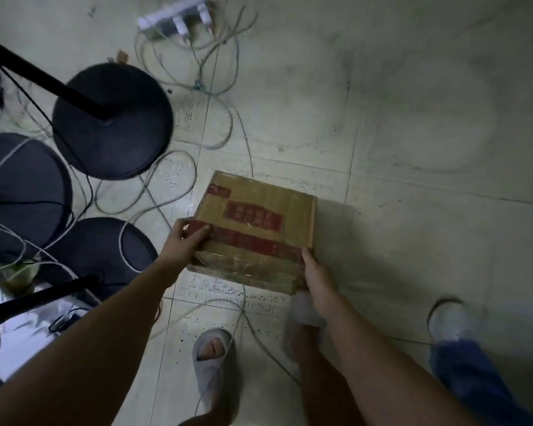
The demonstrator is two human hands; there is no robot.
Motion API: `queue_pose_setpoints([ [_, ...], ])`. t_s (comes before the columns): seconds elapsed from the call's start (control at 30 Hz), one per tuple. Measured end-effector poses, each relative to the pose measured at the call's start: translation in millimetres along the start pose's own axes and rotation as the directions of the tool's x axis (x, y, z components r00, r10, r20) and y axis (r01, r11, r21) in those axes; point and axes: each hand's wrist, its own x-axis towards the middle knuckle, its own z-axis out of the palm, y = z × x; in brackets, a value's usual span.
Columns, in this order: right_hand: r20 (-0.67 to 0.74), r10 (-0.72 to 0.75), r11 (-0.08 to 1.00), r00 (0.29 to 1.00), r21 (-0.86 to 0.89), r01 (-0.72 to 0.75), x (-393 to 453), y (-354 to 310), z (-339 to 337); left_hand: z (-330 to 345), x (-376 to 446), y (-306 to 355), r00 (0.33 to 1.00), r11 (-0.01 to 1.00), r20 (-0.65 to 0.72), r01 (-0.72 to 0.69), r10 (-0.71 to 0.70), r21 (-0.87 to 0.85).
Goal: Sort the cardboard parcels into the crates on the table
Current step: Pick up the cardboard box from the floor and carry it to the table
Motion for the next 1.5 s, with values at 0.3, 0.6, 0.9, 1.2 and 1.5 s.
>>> queue_pose_setpoints([
  [0.3,-0.057,-0.364,0.903,0.930,0.223,0.367,-267,-150,-186,32,-224,273,0.973,0.982,0.165,-0.145,0.164,-0.122],
  [0.6,-0.122,-0.650,0.716,0.750,0.234,0.658,-445,-301,-330,65,-363,517,0.831,0.889,0.318,-0.436,0.456,-0.137],
  [0.9,-0.109,-0.685,0.685,0.720,0.239,0.688,-456,-427,-340,50,-333,645,0.730,0.829,0.408,-0.540,0.548,-0.146],
  [1.2,-0.247,-0.684,0.651,0.686,0.219,0.727,-456,-608,-333,47,-250,823,0.670,0.801,0.463,-0.573,0.580,-0.173],
  [1.5,-0.348,-0.712,0.579,0.610,0.201,0.790,-422,-785,-365,85,-178,988,0.636,0.765,0.461,-0.621,0.619,-0.170],
])
